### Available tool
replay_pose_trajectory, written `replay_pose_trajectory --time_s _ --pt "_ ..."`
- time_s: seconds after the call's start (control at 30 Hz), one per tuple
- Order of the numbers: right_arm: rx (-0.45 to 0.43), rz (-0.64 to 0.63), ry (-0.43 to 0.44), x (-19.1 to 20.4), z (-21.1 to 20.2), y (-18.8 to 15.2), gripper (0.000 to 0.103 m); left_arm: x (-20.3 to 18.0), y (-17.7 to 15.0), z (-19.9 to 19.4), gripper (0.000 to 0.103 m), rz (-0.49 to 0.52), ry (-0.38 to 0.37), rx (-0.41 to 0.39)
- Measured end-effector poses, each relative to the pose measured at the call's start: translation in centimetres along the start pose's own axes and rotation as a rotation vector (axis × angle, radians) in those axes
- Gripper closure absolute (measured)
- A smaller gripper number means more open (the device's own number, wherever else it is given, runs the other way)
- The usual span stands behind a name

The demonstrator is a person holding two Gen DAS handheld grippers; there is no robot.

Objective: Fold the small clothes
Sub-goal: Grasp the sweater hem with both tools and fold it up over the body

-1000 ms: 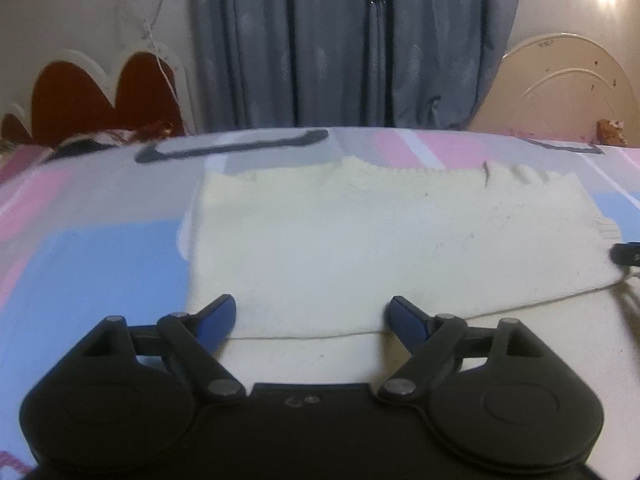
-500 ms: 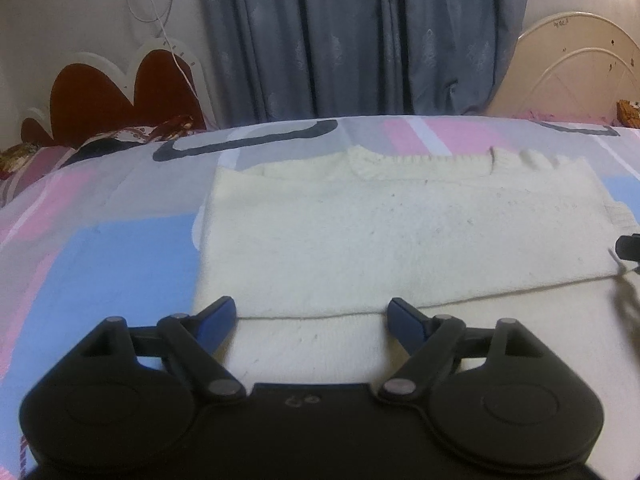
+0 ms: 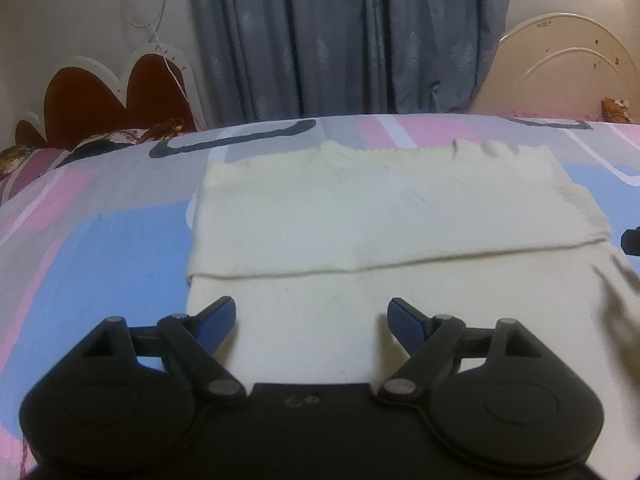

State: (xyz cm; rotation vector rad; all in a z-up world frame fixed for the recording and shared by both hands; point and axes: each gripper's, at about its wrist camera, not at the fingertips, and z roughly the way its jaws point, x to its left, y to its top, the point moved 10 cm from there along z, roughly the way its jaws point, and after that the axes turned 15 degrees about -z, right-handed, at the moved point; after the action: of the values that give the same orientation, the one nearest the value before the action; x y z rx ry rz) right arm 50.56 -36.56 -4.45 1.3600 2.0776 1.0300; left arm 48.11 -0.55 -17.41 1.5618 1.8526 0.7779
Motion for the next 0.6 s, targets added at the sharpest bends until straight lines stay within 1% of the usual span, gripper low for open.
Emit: replay_pose_trajectory --time_s 0.13,0.23,0.37,0.47,0.5,0.53,0.57,0.6 --pt "-0.010 0.002 -0.011 1.0 -2.3 -0.5 0.077 0.2 -1.1 -2.2 0.021 0.006 -0.013 -0.005" --pt "-0.004 0.012 -0.005 1.8 -3.6 -1.2 0.077 1.0 -2.2 -4.0 0.021 0.011 -0.018 -0.003" --pt "-0.001 0.024 0.009 2.5 -6.2 -2.4 0.077 2.8 -4.2 -6.8 0.020 0.008 -0.016 0.010" --pt "0.009 0.013 0.023 3.0 -8.8 -3.8 0.077 5.2 -6.1 -9.2 0.021 -0.013 -0.013 0.014" --pt "0.017 0.011 0.029 3.0 -9.7 -4.4 0.077 6.2 -6.9 -10.1 0.023 -0.021 -0.011 0.020" --pt "0.029 0.017 0.032 2.9 -10.9 -5.4 0.077 7.3 -7.9 -10.8 0.029 -0.032 -0.008 0.035" --pt "0.041 0.027 0.037 2.9 -11.7 -6.2 0.073 8.5 -9.0 -11.4 0.034 -0.053 -0.011 0.068" --pt "0.053 0.037 0.043 2.9 -12.5 -7.2 0.064 9.4 -9.8 -11.9 0.041 -0.075 -0.017 0.094"
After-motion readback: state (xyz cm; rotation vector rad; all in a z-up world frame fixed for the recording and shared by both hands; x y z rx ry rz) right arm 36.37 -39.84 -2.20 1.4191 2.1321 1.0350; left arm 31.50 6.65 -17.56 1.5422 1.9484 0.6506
